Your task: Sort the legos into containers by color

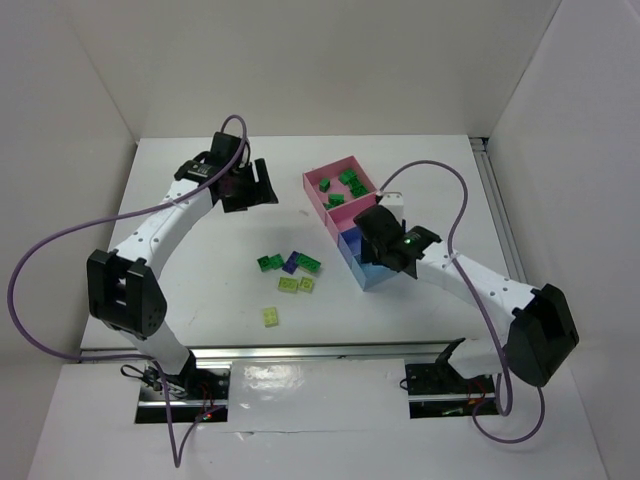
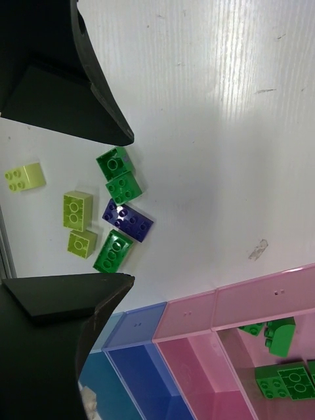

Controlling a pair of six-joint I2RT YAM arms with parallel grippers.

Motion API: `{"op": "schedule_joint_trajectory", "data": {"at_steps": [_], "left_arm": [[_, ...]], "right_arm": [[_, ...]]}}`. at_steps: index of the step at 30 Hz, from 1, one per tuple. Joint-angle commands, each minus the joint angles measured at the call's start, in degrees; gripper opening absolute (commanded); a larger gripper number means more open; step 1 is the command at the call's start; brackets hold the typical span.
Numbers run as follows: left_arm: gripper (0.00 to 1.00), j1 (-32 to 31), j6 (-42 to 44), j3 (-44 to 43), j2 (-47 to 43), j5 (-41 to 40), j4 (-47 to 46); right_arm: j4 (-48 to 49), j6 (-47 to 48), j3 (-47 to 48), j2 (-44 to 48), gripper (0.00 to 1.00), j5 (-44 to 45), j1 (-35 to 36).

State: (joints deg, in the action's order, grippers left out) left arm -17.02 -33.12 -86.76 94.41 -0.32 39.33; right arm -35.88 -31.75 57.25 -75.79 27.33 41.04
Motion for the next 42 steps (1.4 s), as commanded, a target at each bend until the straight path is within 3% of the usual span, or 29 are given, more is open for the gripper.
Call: {"op": "schedule_joint_trajectory", "data": {"at_steps": [1, 5, 10, 11, 13, 17, 20, 24, 32, 42], "left_arm": [[0.82, 0.0, 0.9, -0.6, 0.1, -0.1, -0.6], [0.82, 0.0, 0.3, -0.1, 0.1, -0.1, -0.6], [0.82, 0.0, 0.3, -0.1, 0.6, -0.1, -0.6], [0.82, 0.0, 0.3, -0.1, 0.6, -0.1, -0.6], [0.82, 0.0, 0.3, -0.1, 0.6, -0.6, -0.6], [0.82, 0.0, 0.3, -0.1, 0.6, -4.0, 0.6], [0.82, 0.5, -0.2, -0.6, 0.6, -7.4, 3.6], [0.81, 2.3, -0.8, 1.7, -1.1, -8.0, 4.7], [0.81, 4.8, -0.3, 2.8, -2.2, -6.8, 4.7], [0.81, 4.8, -0.3, 4.4, -2.2, -5.8, 4.2]], "right_arm": [[1.7, -1.6, -2.8, 2.7, 0.58, -1.7, -3.9], [4.4, 0.8, -4.0, 2.7, 0.60, -3.8, -5.9], [4.7, 1.9, -2.0, 0.7, 0.93, -3.8, -6.4], [4.0, 2.4, -2.0, 0.7, 0.94, -3.2, -6.4], [4.0, 2.9, -1.3, 1.3, 0.94, -2.4, -4.5], [5.0, 7.0, -0.2, 2.5, 0.81, -1.6, 4.8], [8.3, 8.5, 1.0, 1.1, 0.81, -4.6, 13.1], [11.0, 9.8, 2.9, -5.3, 0.91, -9.7, 19.0], [11.7, 11.6, 9.8, -20.2, 0.94, -13.0, 19.0], [16.0, 14.2, 11.5, -27.8, 0.83, -14.9, 15.0]]}}
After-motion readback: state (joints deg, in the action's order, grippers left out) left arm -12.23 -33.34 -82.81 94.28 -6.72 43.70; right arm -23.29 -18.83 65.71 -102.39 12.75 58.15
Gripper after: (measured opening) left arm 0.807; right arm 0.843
